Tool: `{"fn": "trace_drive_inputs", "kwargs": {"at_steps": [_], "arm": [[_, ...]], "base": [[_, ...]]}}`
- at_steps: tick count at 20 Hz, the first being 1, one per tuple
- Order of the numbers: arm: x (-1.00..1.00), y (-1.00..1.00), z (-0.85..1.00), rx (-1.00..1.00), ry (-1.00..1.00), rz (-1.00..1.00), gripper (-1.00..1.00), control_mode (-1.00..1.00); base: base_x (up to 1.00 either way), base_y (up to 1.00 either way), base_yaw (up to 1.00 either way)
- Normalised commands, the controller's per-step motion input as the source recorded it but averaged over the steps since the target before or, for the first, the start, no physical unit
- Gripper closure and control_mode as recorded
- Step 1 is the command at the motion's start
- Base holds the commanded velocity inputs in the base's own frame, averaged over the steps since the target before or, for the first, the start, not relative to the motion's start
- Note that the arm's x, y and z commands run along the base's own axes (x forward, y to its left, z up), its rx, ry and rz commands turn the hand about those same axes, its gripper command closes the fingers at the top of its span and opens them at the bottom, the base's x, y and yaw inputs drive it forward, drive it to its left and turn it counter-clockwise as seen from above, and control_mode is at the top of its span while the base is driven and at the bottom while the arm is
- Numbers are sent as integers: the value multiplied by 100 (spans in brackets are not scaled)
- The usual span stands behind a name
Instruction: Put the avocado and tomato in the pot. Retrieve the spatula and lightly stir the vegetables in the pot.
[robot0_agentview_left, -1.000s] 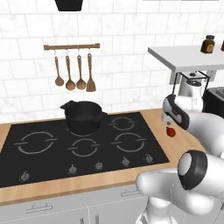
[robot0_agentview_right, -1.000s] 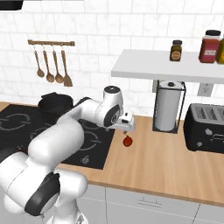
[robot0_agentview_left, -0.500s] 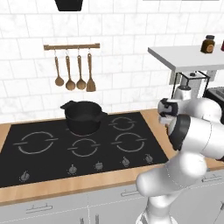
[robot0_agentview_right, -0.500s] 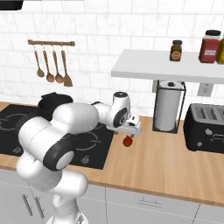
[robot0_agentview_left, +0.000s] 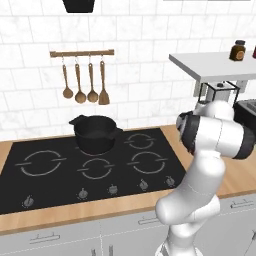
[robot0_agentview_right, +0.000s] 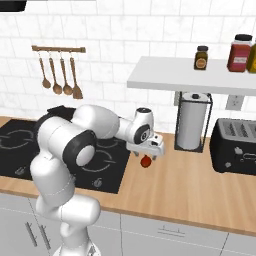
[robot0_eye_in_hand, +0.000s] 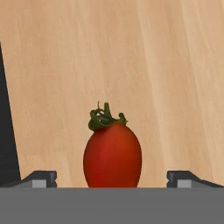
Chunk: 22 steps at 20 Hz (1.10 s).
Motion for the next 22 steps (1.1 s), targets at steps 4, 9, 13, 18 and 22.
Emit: {"fn": "trace_drive_inputs", "kwargs": {"at_steps": [4,9,13,18,22], "arm": [[-4,0,-27,0,0,0,-100,-100],[-12,0,-17,0,0,0,-100,-100],[-14,0,-10,0,0,0,-100,-100],[0,0,-20,0,1,0,-100,-100],[9,0,-22,0,5,0,100,-100]], "base": [[0,0,0],[0,0,0],[0,0,0],[0,0,0],[0,0,0]]}}
